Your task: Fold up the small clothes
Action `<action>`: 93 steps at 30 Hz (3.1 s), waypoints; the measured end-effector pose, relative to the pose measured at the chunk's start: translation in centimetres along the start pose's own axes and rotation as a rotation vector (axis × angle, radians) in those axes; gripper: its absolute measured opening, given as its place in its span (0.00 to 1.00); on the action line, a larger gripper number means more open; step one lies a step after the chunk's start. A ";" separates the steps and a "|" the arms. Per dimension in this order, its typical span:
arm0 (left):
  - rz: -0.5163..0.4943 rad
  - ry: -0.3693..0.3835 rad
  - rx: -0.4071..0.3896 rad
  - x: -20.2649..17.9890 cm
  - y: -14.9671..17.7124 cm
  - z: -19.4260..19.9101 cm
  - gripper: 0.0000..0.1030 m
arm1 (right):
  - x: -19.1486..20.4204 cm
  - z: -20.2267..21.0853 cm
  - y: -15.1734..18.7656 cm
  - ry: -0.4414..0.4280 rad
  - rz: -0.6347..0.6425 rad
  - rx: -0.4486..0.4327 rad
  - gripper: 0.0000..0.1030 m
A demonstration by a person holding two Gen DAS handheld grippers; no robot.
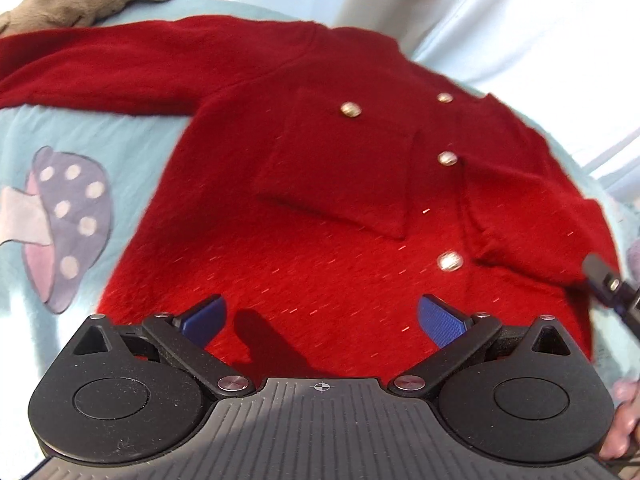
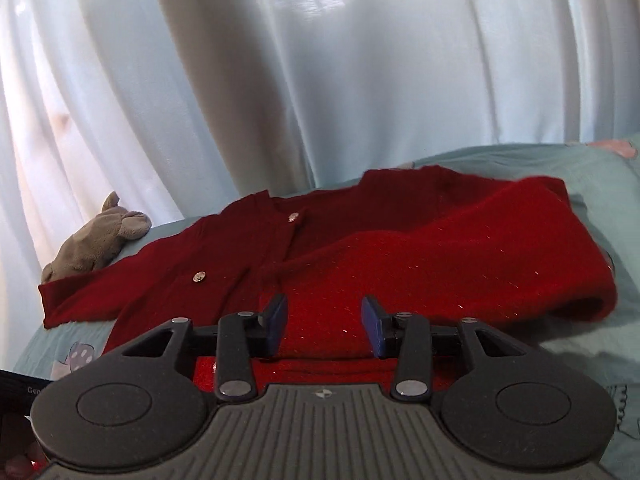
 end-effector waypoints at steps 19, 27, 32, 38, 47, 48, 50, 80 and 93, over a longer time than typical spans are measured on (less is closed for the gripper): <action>0.061 0.370 0.126 -8.2 -5.5 -10.1 0.79 | -7.9 6.0 4.3 0.065 -0.305 -0.019 0.51; 0.097 0.417 0.186 -7.7 -5.0 -10.4 0.68 | -8.0 5.8 4.3 0.045 -0.333 -0.008 0.52; 0.175 0.449 0.208 -6.8 -5.4 -10.7 0.73 | -7.7 5.5 4.1 0.036 -0.326 -0.002 0.54; 0.102 0.436 0.191 -8.0 -5.6 -11.2 0.52 | -8.1 5.4 4.2 0.035 -0.337 -0.003 0.54; 0.051 0.461 0.111 -8.4 -8.0 -8.2 0.12 | -8.0 5.3 3.6 0.016 -0.337 -0.027 0.48; 0.050 0.472 0.088 -8.2 -8.5 -7.2 0.12 | -8.0 5.2 3.6 0.016 -0.335 -0.027 0.48; 0.030 0.472 0.037 -7.7 -9.5 -5.3 0.12 | -8.0 5.1 3.3 0.012 -0.336 -0.029 0.48; 0.083 0.234 -0.182 3.0 -14.0 -4.3 0.12 | -10.8 -3.9 1.5 -0.169 -0.745 0.064 0.16; 0.120 0.165 -0.209 6.0 -15.4 -3.3 0.12 | -10.8 -5.6 0.9 -0.193 -0.776 0.028 0.31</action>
Point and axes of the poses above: each gripper's, at about its wrist camera, not at the fingertips, and z roughly against the way its jaws point, x to its left, y to its underside, the point moved 4 cm from there along -z, roughly the way its jaws point, and after that the axes turned 5 degrees about y, right-handed, at the moved point
